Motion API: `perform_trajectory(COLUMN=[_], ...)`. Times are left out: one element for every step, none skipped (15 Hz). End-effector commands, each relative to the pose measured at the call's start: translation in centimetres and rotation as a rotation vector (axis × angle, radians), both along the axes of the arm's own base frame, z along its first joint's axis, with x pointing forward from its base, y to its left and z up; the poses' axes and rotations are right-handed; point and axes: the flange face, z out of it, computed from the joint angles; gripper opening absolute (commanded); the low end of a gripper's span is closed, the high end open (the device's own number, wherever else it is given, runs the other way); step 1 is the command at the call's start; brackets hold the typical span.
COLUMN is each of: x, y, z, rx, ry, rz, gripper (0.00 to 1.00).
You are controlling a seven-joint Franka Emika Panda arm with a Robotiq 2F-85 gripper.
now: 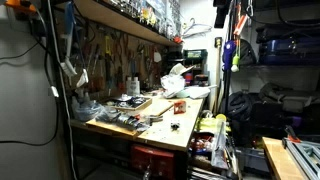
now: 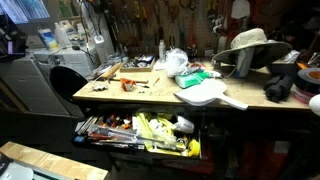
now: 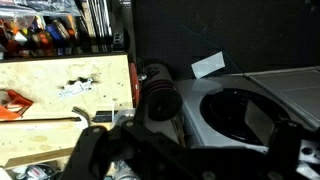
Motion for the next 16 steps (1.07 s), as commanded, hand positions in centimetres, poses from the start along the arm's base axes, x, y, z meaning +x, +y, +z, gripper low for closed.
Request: perform_trajectory(x=[0.0, 0.0, 0.0, 0.0, 0.0, 0.0, 0.0, 0.0, 0.0, 0.0, 0.5, 1.3, 2.2, 2.9, 3.5, 4.1], y=[0.0, 0.0, 0.0, 0.0, 0.0, 0.0, 0.0, 0.0, 0.0, 0.0, -0.7, -1.9, -3.3, -4.5, -5.9, -7.4], z=[0.1, 0.1, 0.1, 0.1, 0.1, 0.1, 0.1, 0.1, 0.1, 0.1, 0.0, -0.2, -0.9, -1.4, -2.1, -2.8], rx=[0.000, 0.000, 0.000, 0.000, 0.000, 0.000, 0.000, 0.000, 0.000, 0.000, -0.006, 0.000, -0.031, -0.047, -0.071, -0.091], ry=[0.000, 0.000, 0.000, 0.000, -0.001, -0.001, -0.001, -0.001, -0.001, -0.001, 0.001, 0.024, 0.012, 0.022, 0.019, 0.025], rz=[0.000, 0.000, 0.000, 0.000, 0.000, 0.000, 0.000, 0.000, 0.000, 0.000, -0.039, -0.082, -0.157, -0.208, -0.254, -0.303], gripper=[1.00, 1.00, 1.00, 1.00, 1.00, 1.00, 1.00, 1.00, 1.00, 1.00, 1.00, 1.00, 1.00, 1.00, 1.00, 1.00])
